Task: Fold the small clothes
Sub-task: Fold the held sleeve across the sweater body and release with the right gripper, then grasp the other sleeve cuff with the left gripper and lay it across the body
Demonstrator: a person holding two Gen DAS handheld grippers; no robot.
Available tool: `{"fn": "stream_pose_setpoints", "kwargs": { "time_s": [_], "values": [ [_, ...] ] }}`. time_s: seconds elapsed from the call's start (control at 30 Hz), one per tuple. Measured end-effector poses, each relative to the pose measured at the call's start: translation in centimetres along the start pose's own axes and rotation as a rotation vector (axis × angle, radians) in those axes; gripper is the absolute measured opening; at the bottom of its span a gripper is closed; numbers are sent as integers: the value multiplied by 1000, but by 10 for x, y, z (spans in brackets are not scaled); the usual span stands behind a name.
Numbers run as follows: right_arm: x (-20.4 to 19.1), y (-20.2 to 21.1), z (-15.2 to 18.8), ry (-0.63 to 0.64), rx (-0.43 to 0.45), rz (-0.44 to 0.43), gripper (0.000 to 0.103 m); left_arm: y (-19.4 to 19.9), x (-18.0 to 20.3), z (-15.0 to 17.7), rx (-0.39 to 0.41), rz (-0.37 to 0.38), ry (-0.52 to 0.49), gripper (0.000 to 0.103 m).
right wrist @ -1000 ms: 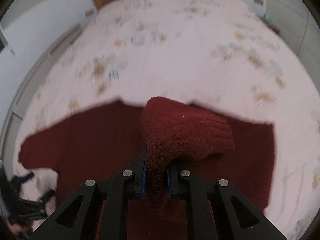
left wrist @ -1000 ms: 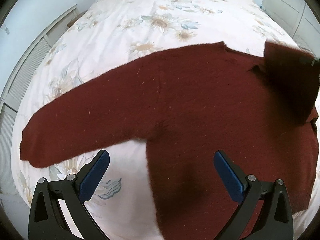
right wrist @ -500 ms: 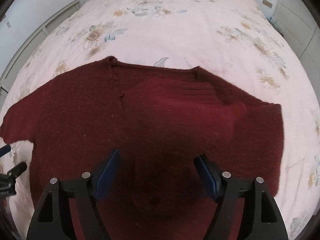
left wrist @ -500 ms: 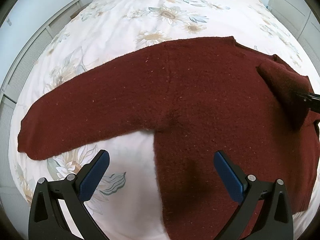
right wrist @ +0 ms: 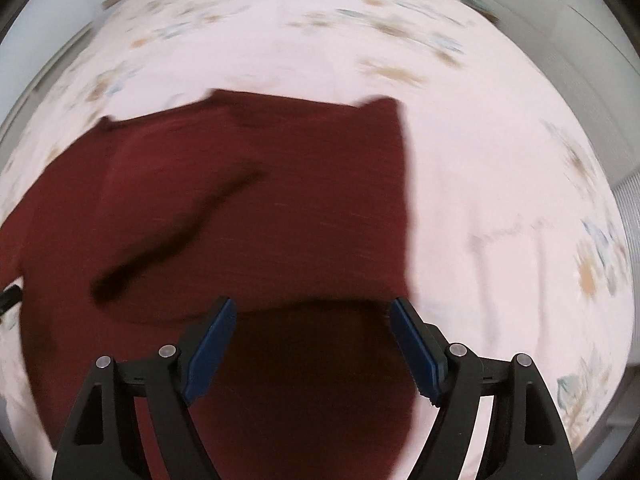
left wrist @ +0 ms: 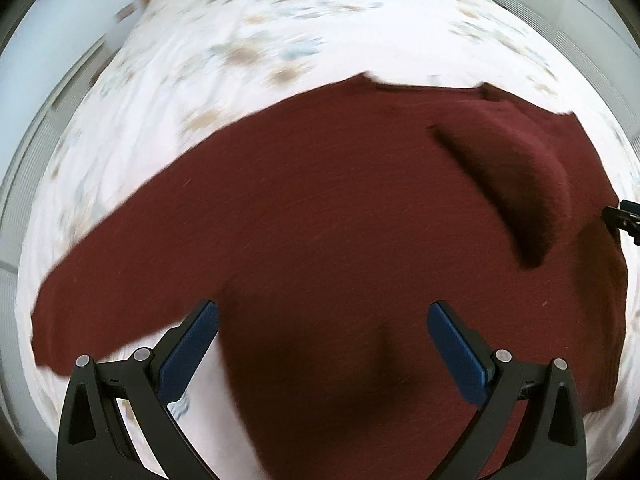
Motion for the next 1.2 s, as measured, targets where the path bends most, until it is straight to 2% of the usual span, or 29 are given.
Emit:
{"fn": "stream_pose_setpoints", "kwargs": {
  "time_s": [0.23, 0.4, 0.53, 0.7, 0.77, 0.8, 0.83, 0.87, 0.9, 1.0, 1.1, 1.2],
  "values": [
    [44, -4, 9, -83, -6, 8, 80, 3, 80, -76, 71, 21, -193, 102],
    [65, -8, 15, -117, -17, -11, 80, -5, 140, -120, 75, 19, -314, 102],
    [71, -12, 17, -129, -23, -22, 80, -32, 177, -140, 29, 5, -399, 102],
    [73, -18, 20, -133, -34, -26, 80, -71, 215, -143, -55, -6, -489, 100],
    [76, -20, 22, -136, -37, -27, 80, -87, 225, -143, -84, -62, -524, 82],
    [77, -21, 22, -138, -40, -28, 80, -93, 227, -144, -93, -69, -529, 67],
    [78, -22, 23, -140, -43, -29, 80, -98, 227, -144, -109, -53, -514, 57],
    [79, -23, 24, -142, -44, -29, 80, -102, 227, -147, -117, -31, -489, 53],
    [79, -23, 25, -143, -45, -29, 80, -104, 224, -150, -117, -13, -464, 45],
    [80, -21, 26, -141, -45, -26, 80, -98, 212, -156, -84, -23, -445, 13],
    [76, -22, 21, -142, -39, -22, 80, -80, 187, -162, -36, 39, -378, 13],
    [76, -18, 21, -146, -30, -25, 80, -53, 157, -162, 37, 60, -302, 13]
  ]
}}
Point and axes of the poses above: each gripper's, at about its wrist camera, not at the fingertips, and y roughly against the way its jaws point, x to its right, z to its underside, the point moved 3 cm from there along -y, roughly the way its jaws point, and after that the axes turned 9 degrees about -y, right-handed, at the moved point
